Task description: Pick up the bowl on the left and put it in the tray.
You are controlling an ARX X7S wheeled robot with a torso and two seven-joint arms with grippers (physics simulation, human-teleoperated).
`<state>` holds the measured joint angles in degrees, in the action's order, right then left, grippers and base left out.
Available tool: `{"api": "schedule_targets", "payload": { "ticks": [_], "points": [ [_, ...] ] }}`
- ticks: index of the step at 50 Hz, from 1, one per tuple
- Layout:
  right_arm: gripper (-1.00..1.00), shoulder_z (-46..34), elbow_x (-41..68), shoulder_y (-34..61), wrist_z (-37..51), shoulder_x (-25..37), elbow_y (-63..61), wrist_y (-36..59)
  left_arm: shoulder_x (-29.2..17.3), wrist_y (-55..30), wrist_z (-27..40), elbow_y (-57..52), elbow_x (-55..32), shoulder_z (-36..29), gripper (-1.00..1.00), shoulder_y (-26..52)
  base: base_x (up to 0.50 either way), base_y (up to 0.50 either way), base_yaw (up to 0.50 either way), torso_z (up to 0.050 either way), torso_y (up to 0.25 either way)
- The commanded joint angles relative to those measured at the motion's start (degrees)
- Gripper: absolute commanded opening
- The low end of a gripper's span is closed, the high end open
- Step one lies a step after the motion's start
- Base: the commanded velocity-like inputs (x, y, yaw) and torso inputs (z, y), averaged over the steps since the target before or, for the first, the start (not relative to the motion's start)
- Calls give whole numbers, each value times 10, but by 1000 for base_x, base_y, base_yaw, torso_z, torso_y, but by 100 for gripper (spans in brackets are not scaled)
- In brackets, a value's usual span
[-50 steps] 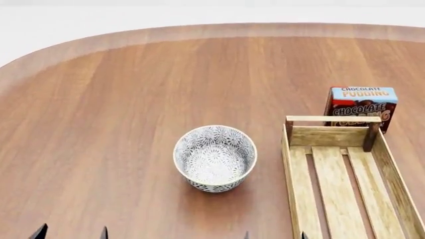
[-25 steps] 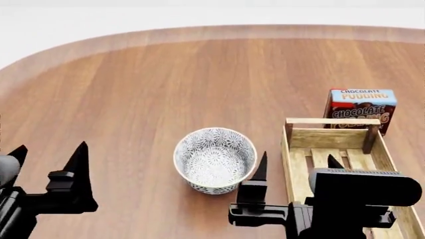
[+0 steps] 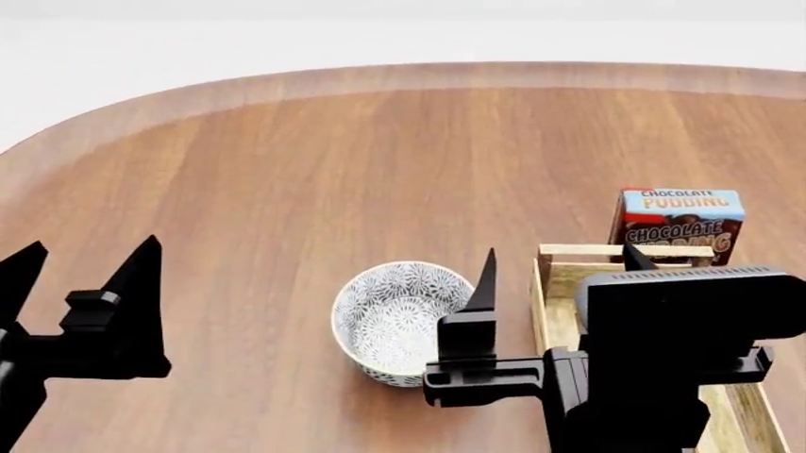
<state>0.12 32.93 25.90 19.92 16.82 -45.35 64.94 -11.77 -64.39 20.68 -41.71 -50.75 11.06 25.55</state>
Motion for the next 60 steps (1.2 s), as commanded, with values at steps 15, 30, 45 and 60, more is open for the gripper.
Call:
{"api": "schedule_targets", "payload": {
  "ticks": [15,30,45,60],
  "points": [
    [100,-1,2,-21,-4,11,-1,-27,-6,30,-2,13,10,-3,100,-13,0,0,0,6,-74],
    [100,7,7,-30,-4,16,-3,-35,-12,38,3,13,14,-13,100,-20,0,0,0,0,-250],
    [100,-2,10,-41,-15,22,8,-53,-16,54,0,20,20,-22,100,-27,0,0,0,0,-250],
    [100,-72,-15,27,-67,70,88,-59,-18,68,-1,24,26,-32,100,-49,0,0,0,0,-183]
  ]
}}
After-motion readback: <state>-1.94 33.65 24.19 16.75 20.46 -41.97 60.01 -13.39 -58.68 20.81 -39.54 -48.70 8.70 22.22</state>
